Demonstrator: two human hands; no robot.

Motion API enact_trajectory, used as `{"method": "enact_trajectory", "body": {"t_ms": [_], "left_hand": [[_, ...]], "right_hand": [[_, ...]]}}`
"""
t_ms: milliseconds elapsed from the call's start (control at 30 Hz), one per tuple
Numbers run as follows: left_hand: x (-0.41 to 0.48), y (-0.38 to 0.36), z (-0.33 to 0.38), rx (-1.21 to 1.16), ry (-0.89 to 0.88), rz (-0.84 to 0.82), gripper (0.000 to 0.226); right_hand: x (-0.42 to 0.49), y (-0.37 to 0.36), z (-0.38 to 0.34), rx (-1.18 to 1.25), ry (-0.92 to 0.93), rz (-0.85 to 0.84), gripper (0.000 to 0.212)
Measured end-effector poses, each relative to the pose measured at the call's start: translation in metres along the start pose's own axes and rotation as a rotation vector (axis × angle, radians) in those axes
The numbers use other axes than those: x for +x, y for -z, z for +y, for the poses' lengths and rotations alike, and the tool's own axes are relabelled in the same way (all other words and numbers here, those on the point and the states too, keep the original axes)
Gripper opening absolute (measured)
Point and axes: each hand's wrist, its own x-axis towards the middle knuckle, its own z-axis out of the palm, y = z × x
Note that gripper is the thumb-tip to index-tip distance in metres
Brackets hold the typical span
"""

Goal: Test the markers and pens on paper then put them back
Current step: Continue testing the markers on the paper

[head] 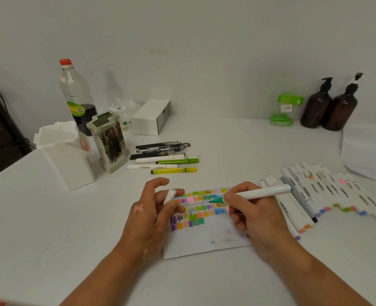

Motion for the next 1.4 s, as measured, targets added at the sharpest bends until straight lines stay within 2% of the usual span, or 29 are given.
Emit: {"method": "enact_trajectory", "body": {"t_ms": [100, 200, 267, 333, 467, 767, 1167, 1267, 1400], "left_hand": [[0.000, 0.001, -0.001, -0.019, -0.012, 0.025, 0.025], [-0.002, 0.003, -0.001, 0.067, -0.061, 0.025, 0.022], [-0.004, 0.004, 0.000, 0.144, -0.125, 0.028, 0.018], [-0.005, 0.003, 0.002, 0.190, -0.182, 0.027, 0.019], [-0.005, 0.002, 0.001, 0.227, -0.254, 0.036, 0.022], [-0.006, 0.000, 0.003, 0.323, -0.439, -0.031, 0.028], [-0.007, -0.001, 0.011, 0.287, -0.479, -0.086, 0.028], [-0.007, -0.001, 0.012, 0.287, -0.468, -0.132, 0.034], [-0.005, -0.006, 0.009, 0.258, -0.387, -0.141, 0.026]], "right_hand": [[0.000, 0.001, 0.000, -0.013, 0.017, 0.004, 0.016], [0.001, 0.002, 0.001, -0.025, 0.048, 0.003, 0.011], [0.001, 0.003, 0.000, 0.057, 0.049, -0.039, 0.003], [0.000, 0.003, 0.001, 0.139, 0.051, -0.096, 0.008], [-0.001, 0.001, 0.001, 0.156, 0.076, -0.178, 0.015], [-0.008, -0.004, 0.002, -0.024, 0.124, -0.278, 0.023], [-0.010, -0.004, -0.007, -0.136, 0.190, -0.309, 0.016], [-0.011, -0.005, -0.007, -0.143, 0.178, -0.307, 0.017], [-0.008, -0.005, -0.008, -0.146, 0.148, -0.292, 0.020]]}}
